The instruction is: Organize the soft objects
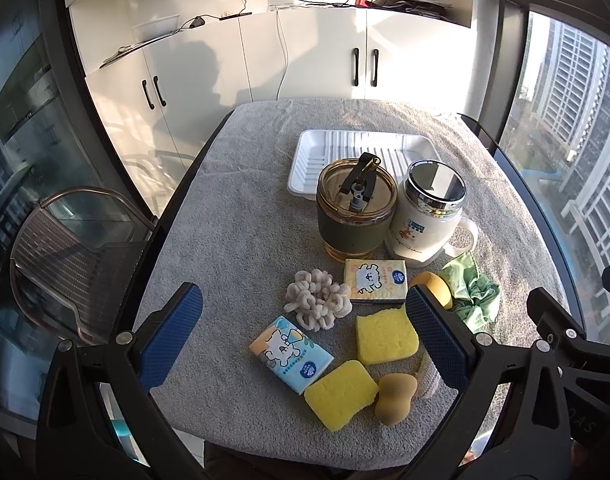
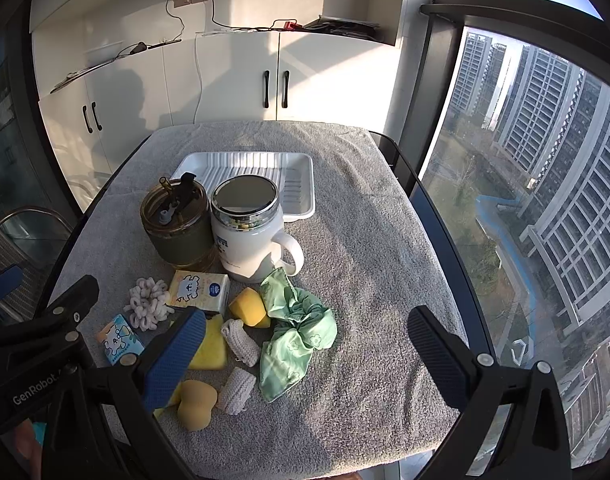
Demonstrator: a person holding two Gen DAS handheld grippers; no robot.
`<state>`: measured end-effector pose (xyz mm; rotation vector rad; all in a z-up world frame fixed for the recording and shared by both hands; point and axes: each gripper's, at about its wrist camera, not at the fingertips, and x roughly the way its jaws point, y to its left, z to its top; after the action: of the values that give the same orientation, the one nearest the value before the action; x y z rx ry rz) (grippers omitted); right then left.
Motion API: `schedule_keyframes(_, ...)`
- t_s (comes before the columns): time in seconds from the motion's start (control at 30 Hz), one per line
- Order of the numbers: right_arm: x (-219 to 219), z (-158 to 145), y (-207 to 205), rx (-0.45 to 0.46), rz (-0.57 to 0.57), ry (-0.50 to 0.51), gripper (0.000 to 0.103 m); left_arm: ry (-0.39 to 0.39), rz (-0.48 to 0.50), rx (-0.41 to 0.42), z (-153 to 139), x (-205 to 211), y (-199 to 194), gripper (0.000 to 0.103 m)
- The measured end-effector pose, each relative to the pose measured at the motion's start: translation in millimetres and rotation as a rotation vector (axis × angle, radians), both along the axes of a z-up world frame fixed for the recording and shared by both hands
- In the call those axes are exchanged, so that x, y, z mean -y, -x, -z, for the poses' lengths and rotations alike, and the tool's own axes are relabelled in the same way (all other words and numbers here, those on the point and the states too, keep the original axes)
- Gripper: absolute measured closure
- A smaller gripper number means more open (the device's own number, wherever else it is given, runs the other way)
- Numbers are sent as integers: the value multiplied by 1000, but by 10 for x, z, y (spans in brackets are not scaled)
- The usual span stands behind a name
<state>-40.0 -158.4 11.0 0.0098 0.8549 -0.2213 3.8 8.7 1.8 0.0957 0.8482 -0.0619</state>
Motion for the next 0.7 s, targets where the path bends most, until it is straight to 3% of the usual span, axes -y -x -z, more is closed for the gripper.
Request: schedule_keyframes(0.7, 23, -9, -23, 0, -6, -5, 0, 0, 0, 1, 6, 8, 1, 0)
